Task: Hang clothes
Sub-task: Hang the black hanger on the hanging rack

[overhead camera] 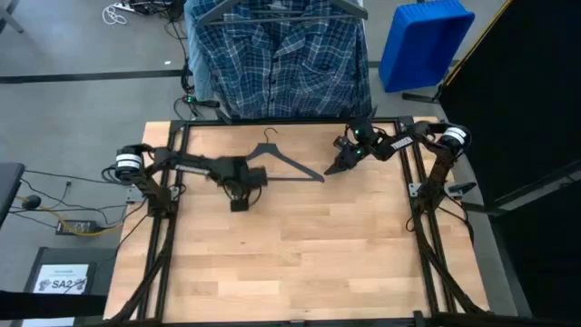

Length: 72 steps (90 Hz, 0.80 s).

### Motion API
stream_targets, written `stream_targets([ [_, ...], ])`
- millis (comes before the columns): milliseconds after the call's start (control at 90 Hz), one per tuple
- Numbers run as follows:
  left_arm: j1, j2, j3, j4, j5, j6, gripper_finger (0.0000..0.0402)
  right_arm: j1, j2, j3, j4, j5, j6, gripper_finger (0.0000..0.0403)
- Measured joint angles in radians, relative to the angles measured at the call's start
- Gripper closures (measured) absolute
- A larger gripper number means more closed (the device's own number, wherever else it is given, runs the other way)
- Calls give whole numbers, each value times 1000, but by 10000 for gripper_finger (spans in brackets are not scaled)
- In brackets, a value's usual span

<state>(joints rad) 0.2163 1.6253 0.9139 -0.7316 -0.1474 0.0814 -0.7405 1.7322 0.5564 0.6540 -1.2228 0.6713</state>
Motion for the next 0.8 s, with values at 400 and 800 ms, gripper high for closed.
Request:
stream_targets([
  [400, 151, -134, -41, 33, 89, 100, 324, -3, -553, -207, -37, 329, -71, 403],
  [800, 288, -124, -139, 60, 188, 147, 295, 75, -845, -366, -55, 445, -25, 387],
])
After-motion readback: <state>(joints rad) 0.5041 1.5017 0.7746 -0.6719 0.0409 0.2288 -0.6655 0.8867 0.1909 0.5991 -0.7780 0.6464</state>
